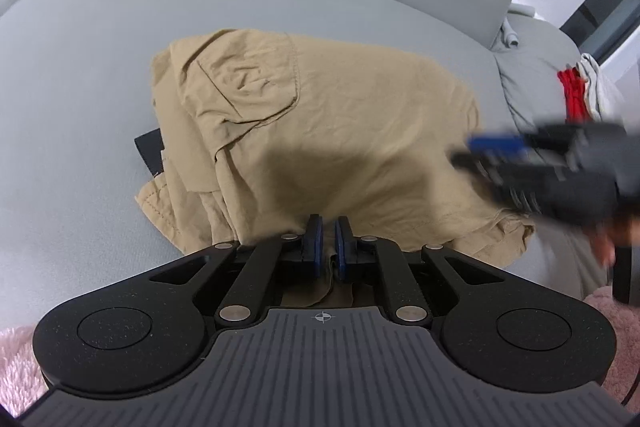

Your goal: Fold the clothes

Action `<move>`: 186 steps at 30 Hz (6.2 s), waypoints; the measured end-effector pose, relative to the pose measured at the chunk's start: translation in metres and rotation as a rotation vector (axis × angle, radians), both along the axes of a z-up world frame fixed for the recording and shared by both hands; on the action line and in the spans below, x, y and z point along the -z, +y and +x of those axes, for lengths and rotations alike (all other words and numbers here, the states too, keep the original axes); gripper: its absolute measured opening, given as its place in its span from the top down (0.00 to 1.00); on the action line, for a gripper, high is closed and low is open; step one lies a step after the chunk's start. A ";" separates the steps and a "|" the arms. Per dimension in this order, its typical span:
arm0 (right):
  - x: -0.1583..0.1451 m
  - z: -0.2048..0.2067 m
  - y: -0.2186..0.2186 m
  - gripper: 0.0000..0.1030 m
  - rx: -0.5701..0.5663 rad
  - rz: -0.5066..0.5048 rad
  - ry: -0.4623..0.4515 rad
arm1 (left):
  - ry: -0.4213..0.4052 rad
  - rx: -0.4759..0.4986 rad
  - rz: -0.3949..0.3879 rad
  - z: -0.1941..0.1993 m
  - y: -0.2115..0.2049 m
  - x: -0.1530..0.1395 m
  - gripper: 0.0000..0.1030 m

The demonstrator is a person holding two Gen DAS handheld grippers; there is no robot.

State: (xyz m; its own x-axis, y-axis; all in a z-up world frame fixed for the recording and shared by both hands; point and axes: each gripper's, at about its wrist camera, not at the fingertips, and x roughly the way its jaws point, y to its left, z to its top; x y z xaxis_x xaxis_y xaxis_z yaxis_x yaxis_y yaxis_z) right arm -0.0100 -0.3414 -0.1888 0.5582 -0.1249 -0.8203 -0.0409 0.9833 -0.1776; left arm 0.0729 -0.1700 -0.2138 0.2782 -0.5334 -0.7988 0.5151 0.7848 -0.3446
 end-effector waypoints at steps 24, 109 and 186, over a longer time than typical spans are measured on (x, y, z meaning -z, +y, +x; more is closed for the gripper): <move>-0.015 -0.083 0.016 0.70 0.151 0.209 0.052 | -0.025 0.041 0.055 -0.008 -0.009 -0.009 0.85; -0.164 -0.099 0.015 0.88 0.161 0.562 -0.384 | -0.146 -0.092 -0.091 -0.022 0.066 -0.130 0.54; -0.063 -0.202 -0.048 0.28 0.516 0.419 -0.026 | -0.015 0.087 0.122 -0.063 0.000 -0.082 0.29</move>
